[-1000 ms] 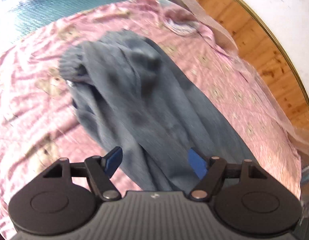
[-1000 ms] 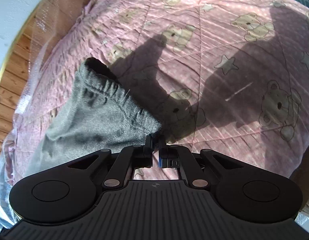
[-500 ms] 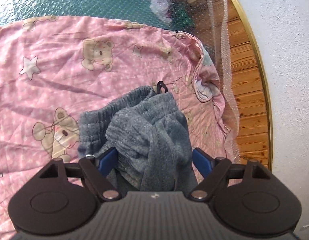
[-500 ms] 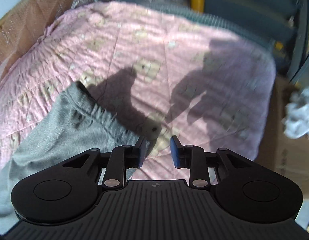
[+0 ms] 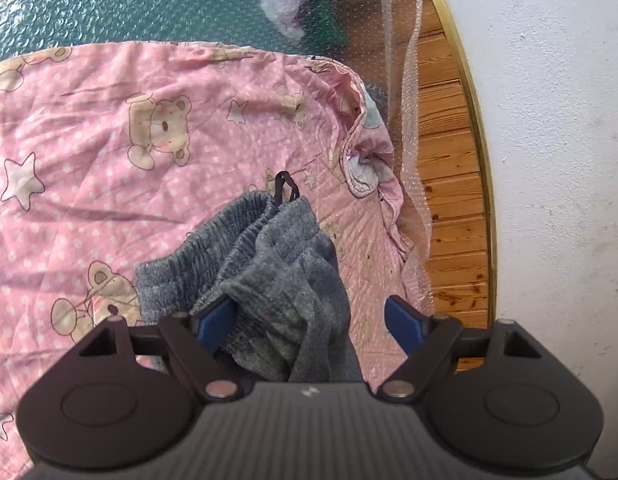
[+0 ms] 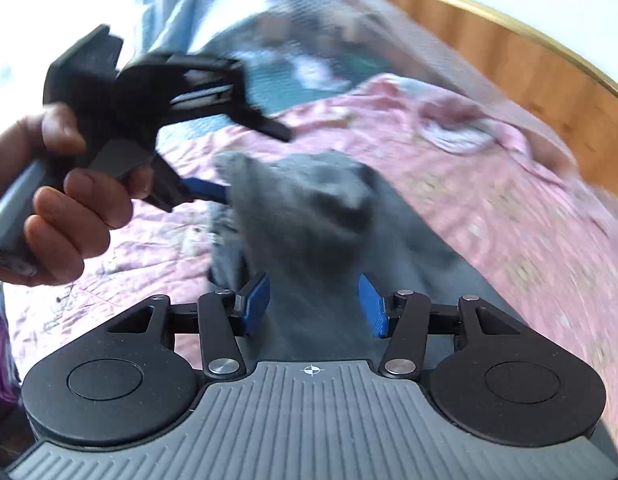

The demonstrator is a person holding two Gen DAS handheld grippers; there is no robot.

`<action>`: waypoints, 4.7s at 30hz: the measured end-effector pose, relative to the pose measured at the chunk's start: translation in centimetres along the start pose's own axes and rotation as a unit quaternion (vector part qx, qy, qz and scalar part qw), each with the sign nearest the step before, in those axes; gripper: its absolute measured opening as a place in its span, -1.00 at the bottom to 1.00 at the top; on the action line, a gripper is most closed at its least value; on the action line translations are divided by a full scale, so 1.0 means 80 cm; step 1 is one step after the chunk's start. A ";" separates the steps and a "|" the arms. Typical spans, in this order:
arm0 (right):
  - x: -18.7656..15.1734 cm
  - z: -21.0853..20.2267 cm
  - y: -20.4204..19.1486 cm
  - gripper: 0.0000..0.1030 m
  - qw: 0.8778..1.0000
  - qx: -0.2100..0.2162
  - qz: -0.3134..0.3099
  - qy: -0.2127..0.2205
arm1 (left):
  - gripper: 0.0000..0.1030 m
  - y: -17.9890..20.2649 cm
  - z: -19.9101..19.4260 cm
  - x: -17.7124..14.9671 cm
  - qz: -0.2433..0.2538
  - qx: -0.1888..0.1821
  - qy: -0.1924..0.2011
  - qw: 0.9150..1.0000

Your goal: Fold clothes

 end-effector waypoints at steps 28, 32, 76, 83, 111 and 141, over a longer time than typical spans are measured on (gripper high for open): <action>0.055 0.023 0.054 -0.97 0.976 0.074 0.205 0.008 | 0.60 0.005 0.039 0.058 -0.083 -0.134 0.012 0.987; 0.041 0.037 0.030 -0.97 0.979 0.088 0.183 -0.007 | 0.61 -0.023 0.015 0.062 -0.096 -0.105 0.026 0.989; -0.431 -0.218 0.152 -0.06 0.618 -0.036 0.772 0.149 | -0.82 0.044 0.097 -0.034 0.065 0.011 -0.093 0.994; -0.593 -0.312 0.178 -0.06 0.513 -0.146 0.816 0.223 | -0.92 0.021 0.029 -0.057 0.091 0.019 -0.079 0.993; -0.736 -0.373 0.245 0.04 0.450 -0.201 0.824 0.277 | -0.19 0.001 0.005 -0.075 0.113 0.107 -0.035 0.987; -0.707 -0.422 0.347 -0.92 0.585 -0.241 0.742 0.222 | -0.83 0.053 0.003 -0.103 0.078 0.026 0.022 0.996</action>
Point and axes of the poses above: each gripper's, at about its wrist camera, not at the fingertips, and z roughly the way its jaws point, y to its right, x to its top, the point moved 2 cm from there along z, roughly the way its jaws point, and after that the axes turned 1 degree about x, right-handed, at the moved point
